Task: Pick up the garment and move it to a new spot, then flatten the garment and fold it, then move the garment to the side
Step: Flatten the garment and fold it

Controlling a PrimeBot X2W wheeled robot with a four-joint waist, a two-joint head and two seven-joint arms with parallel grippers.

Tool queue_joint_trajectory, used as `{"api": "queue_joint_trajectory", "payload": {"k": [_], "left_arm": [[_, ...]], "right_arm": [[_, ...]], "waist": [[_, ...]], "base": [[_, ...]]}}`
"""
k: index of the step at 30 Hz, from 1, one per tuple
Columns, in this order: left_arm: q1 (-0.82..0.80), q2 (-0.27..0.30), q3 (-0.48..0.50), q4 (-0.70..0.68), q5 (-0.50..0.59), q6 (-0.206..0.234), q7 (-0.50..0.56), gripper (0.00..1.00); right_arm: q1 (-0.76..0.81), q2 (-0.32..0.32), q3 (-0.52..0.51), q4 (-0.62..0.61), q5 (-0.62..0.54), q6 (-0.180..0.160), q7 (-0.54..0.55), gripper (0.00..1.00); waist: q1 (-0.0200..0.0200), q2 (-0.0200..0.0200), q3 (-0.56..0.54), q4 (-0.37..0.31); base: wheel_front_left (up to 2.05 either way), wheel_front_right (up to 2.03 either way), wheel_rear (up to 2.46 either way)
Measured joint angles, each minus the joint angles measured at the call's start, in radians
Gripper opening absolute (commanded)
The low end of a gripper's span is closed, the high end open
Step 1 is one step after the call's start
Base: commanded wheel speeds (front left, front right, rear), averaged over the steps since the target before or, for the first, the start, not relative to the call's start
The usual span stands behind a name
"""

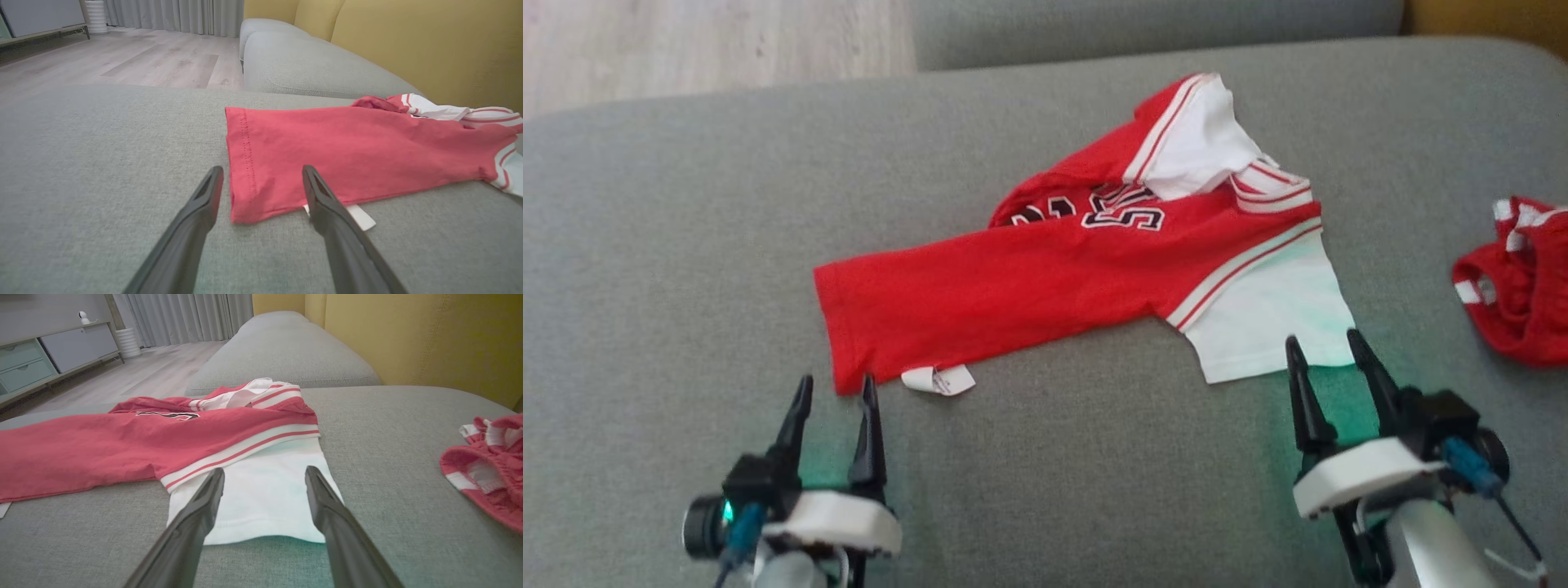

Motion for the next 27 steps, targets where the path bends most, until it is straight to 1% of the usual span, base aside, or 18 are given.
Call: {"api": "queue_joint_trajectory", "payload": {"k": [4,6,10,13,14,15,16,20,24,27], "left_arm": [[-0.049,-0.001,0.013,0.029,-0.012,0.001,0.000,1.00],[-0.067,-0.002,0.014,0.066,-0.024,0.001,0.000,1.00],[-0.097,-0.002,0.025,0.159,-0.045,0.002,0.000,1.00],[-0.129,-0.004,0.031,0.192,-0.055,0.002,-0.008,1.00],[-0.139,-0.004,0.031,0.203,-0.058,0.000,-0.009,0.95],[-0.147,-0.004,0.028,0.214,-0.059,-0.004,-0.009,0.45],[-0.152,-0.004,0.026,0.218,-0.059,-0.009,-0.009,0.00],[-0.165,-0.004,0.016,0.228,-0.066,-0.022,-0.009,0.00],[-0.173,-0.003,-0.003,0.230,-0.073,-0.031,-0.009,0.00],[-0.179,-0.004,-0.011,0.234,-0.073,-0.035,-0.009,0.00]], "right_arm": [[-0.039,0.000,0.000,-0.006,0.000,0.000,0.000,1.00],[-0.050,0.000,-0.005,-0.007,0.000,0.000,0.000,1.00],[-0.071,0.001,-0.061,-0.016,0.000,0.000,0.000,1.00],[-0.094,0.001,-0.070,-0.015,0.000,0.000,0.000,1.00],[-0.102,0.001,-0.072,-0.012,0.000,0.000,0.000,1.00],[-0.106,0.001,-0.075,-0.007,0.002,0.000,0.000,1.00],[-0.109,0.001,-0.082,0.001,0.007,0.000,0.000,1.00],[-0.115,0.001,-0.110,0.057,0.008,0.000,0.000,1.00],[-0.134,0.001,-0.122,0.152,-0.010,0.000,0.000,1.00],[-0.154,0.001,-0.113,0.223,0.021,0.000,-0.002,1.00]], "waist": [[0.0001,0.0000,0.043,-0.012],[0.0001,0.0000,0.064,-0.018],[0.0001,0.0000,0.103,-0.027],[0.0000,0.0000,0.117,-0.033],[0.0000,0.0000,0.119,-0.036],[-0.0001,0.0000,0.122,-0.037],[-0.0001,0.0000,0.124,-0.038],[-0.0001,0.0000,0.131,-0.030],[-0.0001,0.0000,0.136,-0.018],[0.0000,0.0000,0.134,-0.009]], "base": [[0.00,0.00,0.00],[0.00,0.00,0.00],[0.00,0.00,0.00],[0.00,0.00,0.00],[0.00,0.00,0.00],[0.00,0.00,0.00],[0.00,0.00,0.00],[0.00,0.00,0.00],[0.00,0.00,0.00],[0.00,0.00,0.00]]}}
